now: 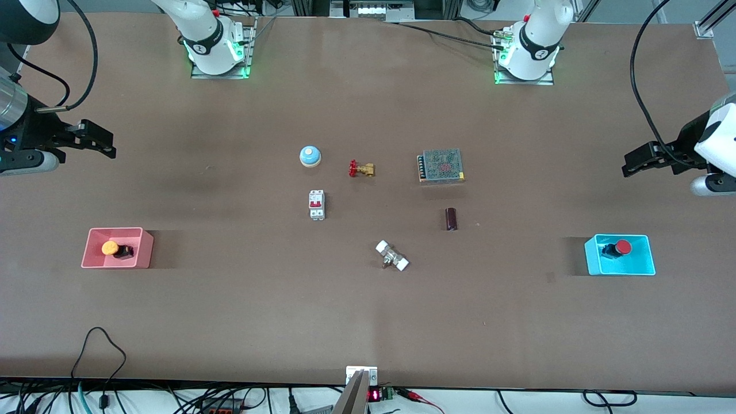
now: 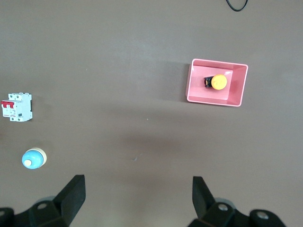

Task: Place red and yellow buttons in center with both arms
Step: 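Lower the right gripper to the yellow button while the left gripper lowers, then close the right gripper on the yellow button while the left gripper grasps the red button, then lift the yellow button with the right gripper while the left gripper carries the red button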

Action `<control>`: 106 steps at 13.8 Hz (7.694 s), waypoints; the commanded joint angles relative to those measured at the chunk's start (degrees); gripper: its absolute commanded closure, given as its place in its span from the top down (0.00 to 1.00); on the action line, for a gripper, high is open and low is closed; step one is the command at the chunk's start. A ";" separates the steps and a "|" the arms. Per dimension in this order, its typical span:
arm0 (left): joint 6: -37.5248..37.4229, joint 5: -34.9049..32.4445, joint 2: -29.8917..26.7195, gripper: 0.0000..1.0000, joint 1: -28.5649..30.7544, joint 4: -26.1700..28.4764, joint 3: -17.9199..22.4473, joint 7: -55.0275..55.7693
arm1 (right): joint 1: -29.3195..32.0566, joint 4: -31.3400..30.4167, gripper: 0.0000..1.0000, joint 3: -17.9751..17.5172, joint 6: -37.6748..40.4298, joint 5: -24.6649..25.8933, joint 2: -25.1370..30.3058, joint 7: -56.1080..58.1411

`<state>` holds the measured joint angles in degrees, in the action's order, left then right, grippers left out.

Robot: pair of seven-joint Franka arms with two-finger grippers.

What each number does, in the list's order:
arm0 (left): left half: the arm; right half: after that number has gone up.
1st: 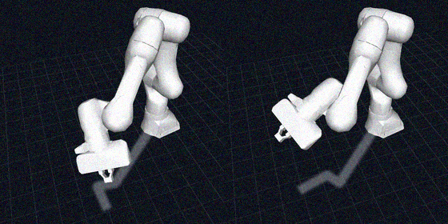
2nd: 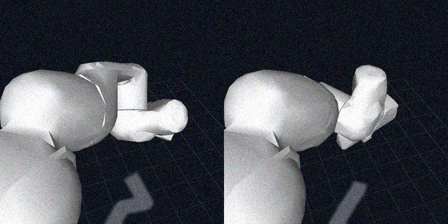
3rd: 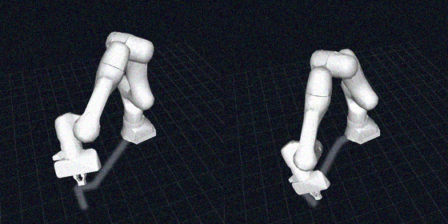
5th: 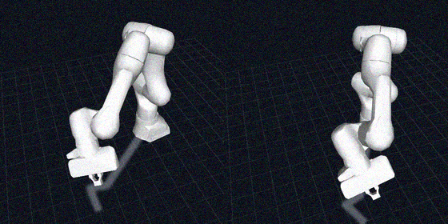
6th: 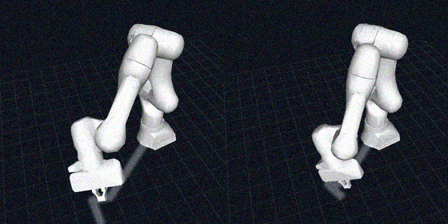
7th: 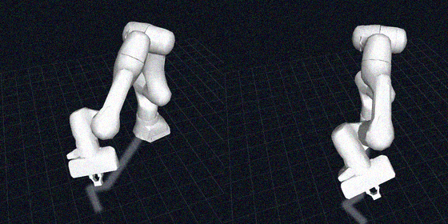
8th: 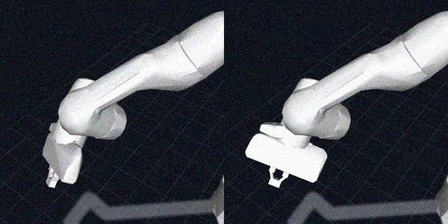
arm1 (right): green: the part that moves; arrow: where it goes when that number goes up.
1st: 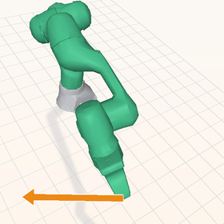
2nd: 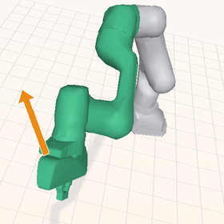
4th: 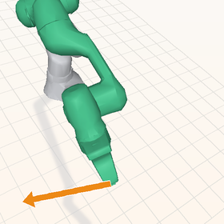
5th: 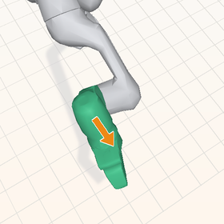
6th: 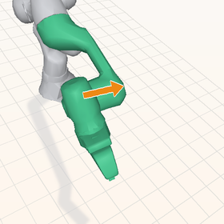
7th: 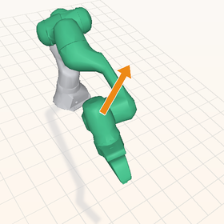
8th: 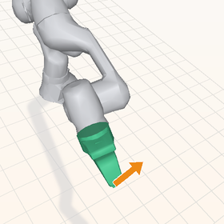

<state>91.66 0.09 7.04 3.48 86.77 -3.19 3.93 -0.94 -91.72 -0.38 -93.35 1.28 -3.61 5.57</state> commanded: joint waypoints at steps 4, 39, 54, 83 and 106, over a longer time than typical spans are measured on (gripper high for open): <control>1.06 0.00 -2.38 1.00 0.48 2.87 -0.32 -0.07 | -0.55 -0.12 1.00 0.56 0.54 -0.93 -0.69 0.39; 30.33 -0.53 34.09 1.00 12.96 2.78 1.26 -17.55 | 13.24 -9.26 1.00 0.21 -48.24 6.80 -28.99 9.10; 33.05 -0.53 33.83 0.74 12.61 3.31 1.35 -18.60 | 13.51 -8.91 0.78 0.29 -50.79 6.45 -31.72 12.79; 22.15 0.18 15.97 0.35 1.63 18.52 -6.30 -1.47 | -5.11 -18.21 0.35 -12.19 -38.90 3.46 -18.27 -29.81; 35.60 2.99 16.45 1.00 -0.49 21.60 -5.34 3.90 | -6.45 -16.57 1.00 -12.19 -43.08 3.57 -18.99 -31.24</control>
<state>128.18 2.23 29.37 3.43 107.72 -9.67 7.82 -7.64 -110.14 -12.70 -140.70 7.05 -26.11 -25.38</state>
